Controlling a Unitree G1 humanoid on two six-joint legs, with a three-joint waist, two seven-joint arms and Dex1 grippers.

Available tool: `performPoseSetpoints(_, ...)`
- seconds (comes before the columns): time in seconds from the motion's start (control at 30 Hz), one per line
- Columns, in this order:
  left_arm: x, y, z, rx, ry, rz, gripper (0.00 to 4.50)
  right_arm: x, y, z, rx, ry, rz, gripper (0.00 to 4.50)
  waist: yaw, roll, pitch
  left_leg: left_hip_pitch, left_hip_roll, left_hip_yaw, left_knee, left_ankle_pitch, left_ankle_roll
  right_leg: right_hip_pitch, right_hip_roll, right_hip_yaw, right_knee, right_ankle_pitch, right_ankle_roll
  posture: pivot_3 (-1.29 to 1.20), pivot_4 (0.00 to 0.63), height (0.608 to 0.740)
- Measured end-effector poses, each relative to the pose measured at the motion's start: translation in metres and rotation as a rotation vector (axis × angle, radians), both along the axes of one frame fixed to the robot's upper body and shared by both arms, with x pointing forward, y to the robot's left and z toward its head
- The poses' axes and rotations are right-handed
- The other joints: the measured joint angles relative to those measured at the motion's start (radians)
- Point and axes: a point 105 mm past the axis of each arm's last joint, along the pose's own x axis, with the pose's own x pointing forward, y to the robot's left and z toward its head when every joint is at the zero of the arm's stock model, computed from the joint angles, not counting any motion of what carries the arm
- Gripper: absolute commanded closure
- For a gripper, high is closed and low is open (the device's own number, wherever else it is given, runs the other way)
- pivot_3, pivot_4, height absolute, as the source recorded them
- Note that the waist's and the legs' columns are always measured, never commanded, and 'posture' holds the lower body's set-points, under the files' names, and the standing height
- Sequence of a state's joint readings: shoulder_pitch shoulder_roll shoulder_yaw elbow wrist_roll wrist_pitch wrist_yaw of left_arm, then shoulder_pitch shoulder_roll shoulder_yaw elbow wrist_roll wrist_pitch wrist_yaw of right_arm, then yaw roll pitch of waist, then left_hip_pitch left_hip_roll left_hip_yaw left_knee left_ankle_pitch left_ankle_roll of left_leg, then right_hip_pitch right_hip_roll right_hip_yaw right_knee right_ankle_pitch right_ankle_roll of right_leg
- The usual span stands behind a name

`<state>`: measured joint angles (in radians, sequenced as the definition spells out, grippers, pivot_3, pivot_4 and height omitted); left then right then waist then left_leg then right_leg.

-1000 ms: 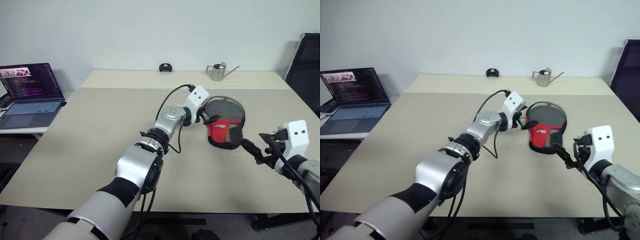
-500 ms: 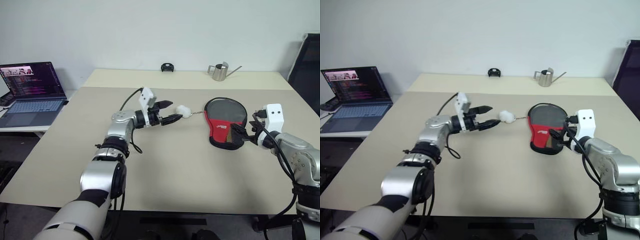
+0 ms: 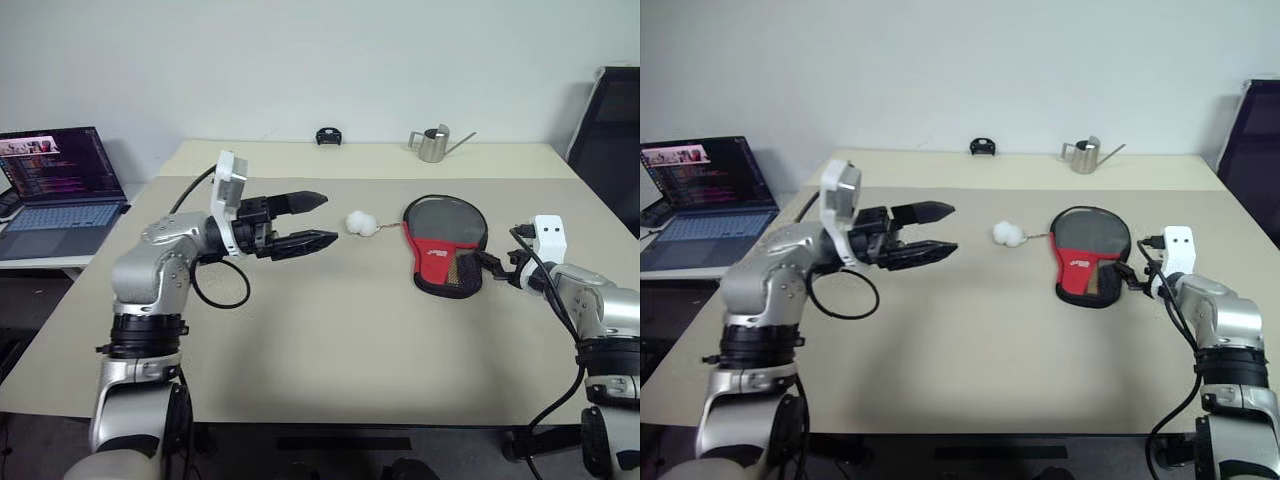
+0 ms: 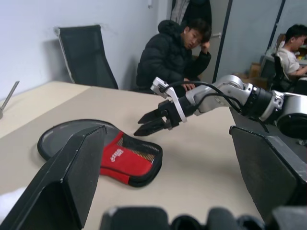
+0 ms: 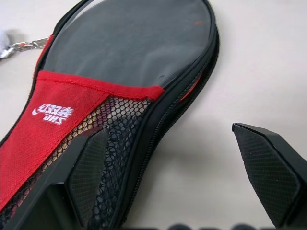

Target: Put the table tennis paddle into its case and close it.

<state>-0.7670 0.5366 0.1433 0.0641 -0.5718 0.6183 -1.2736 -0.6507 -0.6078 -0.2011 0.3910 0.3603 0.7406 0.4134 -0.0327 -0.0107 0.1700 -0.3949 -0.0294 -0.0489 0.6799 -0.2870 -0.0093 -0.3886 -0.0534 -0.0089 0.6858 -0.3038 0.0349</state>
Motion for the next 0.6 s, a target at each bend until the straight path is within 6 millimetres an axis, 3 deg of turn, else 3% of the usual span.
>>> performPoseSetpoints(0.23,-0.001,0.01,-0.003,0.042,0.003,0.039,0.0,0.012,0.009,-0.019,-0.029,0.031,0.024,0.01,-0.001,0.0,0.0,0.0,0.0,0.001,0.0,0.0,0.0,0.0,0.0,0.0,0.0,0.0,0.0,0.0,0.15,0.74)
performPoseSetpoints(0.6,0.0,0.011,-0.007,0.062,0.0,0.054,0.0,0.036,0.022,-0.021,-0.09,0.03,0.066,0.01,-0.017,0.0,0.0,0.003,0.0,0.002,0.0,0.0,-0.001,0.001,0.0,0.002,0.002,0.0,0.0,0.0,0.15,0.74)
